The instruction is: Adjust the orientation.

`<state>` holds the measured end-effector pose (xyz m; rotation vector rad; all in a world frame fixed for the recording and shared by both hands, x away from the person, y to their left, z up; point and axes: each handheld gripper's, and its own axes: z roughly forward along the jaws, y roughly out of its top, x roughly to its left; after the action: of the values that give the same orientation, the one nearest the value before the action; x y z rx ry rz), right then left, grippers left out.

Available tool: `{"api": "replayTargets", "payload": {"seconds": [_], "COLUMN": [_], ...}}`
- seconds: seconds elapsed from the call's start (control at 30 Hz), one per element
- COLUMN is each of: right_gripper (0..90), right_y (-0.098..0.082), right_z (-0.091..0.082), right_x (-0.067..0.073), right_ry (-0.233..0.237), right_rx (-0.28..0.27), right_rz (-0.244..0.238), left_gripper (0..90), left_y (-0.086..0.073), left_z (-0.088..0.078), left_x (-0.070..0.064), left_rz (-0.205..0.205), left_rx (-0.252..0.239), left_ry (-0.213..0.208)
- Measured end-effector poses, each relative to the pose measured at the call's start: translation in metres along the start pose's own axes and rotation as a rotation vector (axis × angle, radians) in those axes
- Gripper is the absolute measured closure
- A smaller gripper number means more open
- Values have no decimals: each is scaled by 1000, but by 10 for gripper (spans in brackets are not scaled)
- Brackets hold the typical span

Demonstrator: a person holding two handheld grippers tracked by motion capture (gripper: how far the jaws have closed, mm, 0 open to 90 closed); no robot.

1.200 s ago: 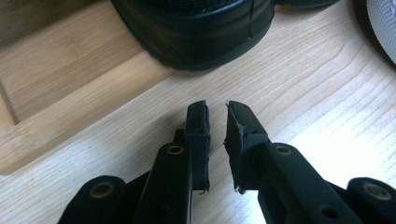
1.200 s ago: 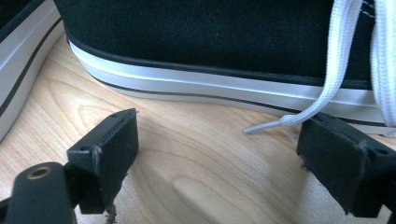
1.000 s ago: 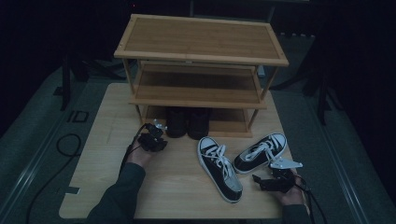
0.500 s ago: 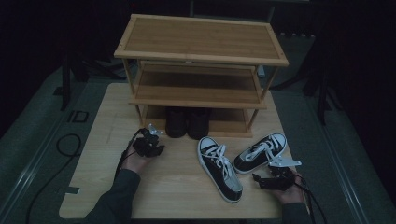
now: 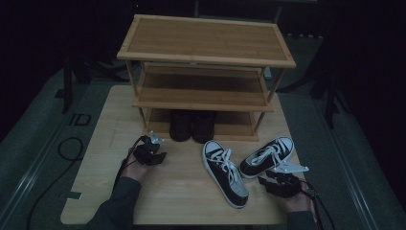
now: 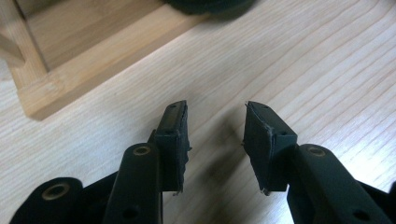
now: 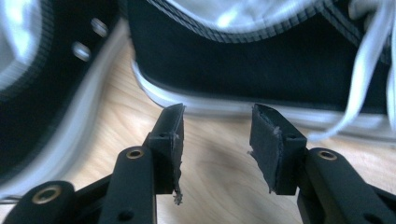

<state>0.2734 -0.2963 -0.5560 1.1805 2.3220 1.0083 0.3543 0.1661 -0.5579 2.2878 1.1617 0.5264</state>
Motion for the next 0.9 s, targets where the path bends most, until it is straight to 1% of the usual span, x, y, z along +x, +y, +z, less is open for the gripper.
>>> {"api": "replayTargets", "payload": {"seconds": [0.07, 0.17, 0.2, 0.3, 0.33, 0.37, 0.43, 0.5, 0.67, 0.77, 0.83, 0.87, 0.9], "right_gripper": [548, 560, 562, 563, 563, 562, 562, 555, 541, 539, 580, 603, 626], "right_y": [3, 11, 17, 19, 21, 27, 32, 37, 47, 53, 57, 58, 59], "right_z": [-3, -9, -11, -11, -12, -13, -13, -10, 0, 7, 13, 17, 20], "right_x": [2, 10, 15, 18, 20, 26, 33, 39, 50, 55, 58, 59, 59], "right_ry": [3, 20, 30, 31, 32, 50, 75, 85, 125, 126, 107, 96, 99], "right_rx": [-5, -23, -30, -29, -28, -33, -48, -44, -40, -29, -5, 10, 18], "right_rz": [-4, -15, -25, -28, -34, -45, -54, -71, -88, -107, -115, -111, -104], "left_gripper": [603, 598, 597, 595, 595, 591, 587, 587, 586, 582, 582, 582, 582], "left_y": [-1, -3, -3, -4, -4, -5, -5, -6, -6, -6, -7, -7, -7], "left_z": [0, 0, 0, 0, 0, 0, 0, 0, -1, 0, -1, -1, -1], "left_x": [0, 1, 1, 1, 1, 1, 1, 2, 2, 3, 3, 3, 3], "left_rz": [-3, -11, -12, -11, -17, -20, -30, -33, -33, -39, -40, -40, -40], "left_rx": [-1, -2, -2, -1, -4, -4, -8, -10, -10, -13, -12, -12, -12], "left_ry": [-2, -2, -1, 0, -5, -7, -11, -13, -16, -22, -24, -24, -23]}}
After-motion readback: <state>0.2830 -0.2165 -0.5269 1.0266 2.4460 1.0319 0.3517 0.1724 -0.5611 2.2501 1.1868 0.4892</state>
